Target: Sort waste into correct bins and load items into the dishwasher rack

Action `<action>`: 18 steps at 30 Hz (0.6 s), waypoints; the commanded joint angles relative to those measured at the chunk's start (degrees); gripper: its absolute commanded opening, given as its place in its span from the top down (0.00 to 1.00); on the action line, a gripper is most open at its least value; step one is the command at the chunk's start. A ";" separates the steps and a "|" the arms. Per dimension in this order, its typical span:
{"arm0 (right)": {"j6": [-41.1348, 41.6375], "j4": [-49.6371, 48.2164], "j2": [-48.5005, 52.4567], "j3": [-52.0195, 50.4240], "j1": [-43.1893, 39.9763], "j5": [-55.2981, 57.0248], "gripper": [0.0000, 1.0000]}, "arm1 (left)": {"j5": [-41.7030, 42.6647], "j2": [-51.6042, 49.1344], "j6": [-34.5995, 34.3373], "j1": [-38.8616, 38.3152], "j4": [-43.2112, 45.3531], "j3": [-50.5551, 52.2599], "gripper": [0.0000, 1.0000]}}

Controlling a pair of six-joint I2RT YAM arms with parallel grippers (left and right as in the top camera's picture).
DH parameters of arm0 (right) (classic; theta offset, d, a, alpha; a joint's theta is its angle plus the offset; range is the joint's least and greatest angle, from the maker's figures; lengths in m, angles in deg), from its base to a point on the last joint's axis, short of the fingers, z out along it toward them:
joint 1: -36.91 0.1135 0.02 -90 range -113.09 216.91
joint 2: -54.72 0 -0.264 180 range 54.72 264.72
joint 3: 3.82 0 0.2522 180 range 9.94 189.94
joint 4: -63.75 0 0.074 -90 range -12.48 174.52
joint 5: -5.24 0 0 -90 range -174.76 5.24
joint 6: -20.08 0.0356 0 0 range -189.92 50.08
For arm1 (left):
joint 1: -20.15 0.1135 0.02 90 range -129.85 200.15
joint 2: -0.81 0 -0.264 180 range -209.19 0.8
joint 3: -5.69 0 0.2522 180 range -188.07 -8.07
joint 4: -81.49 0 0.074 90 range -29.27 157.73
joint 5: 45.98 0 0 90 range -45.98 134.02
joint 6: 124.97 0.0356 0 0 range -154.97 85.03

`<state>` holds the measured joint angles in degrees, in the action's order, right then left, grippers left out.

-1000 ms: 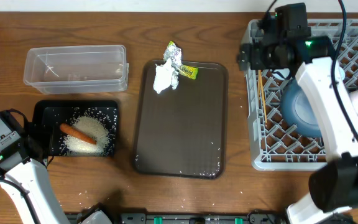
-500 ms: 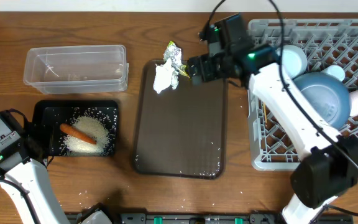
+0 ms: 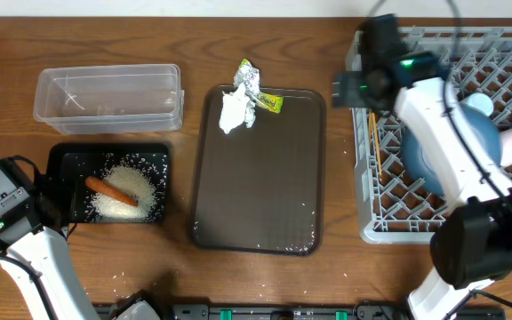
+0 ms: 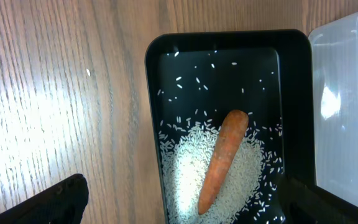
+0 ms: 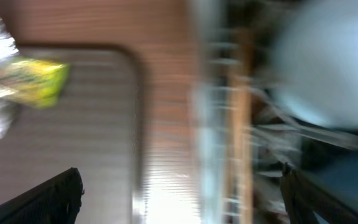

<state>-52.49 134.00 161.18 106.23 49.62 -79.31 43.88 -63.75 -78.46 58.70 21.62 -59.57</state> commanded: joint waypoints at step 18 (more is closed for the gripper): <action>1.40 0.11 -0.46 0.17 -4.44 1.18 0.01 | 16.24 -0.17 -4.68 0.24 -0.70 -1.18 0.02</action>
<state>-52.07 134.05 161.18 106.23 45.23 -78.68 54.29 -63.75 -81.96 58.74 21.55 -59.57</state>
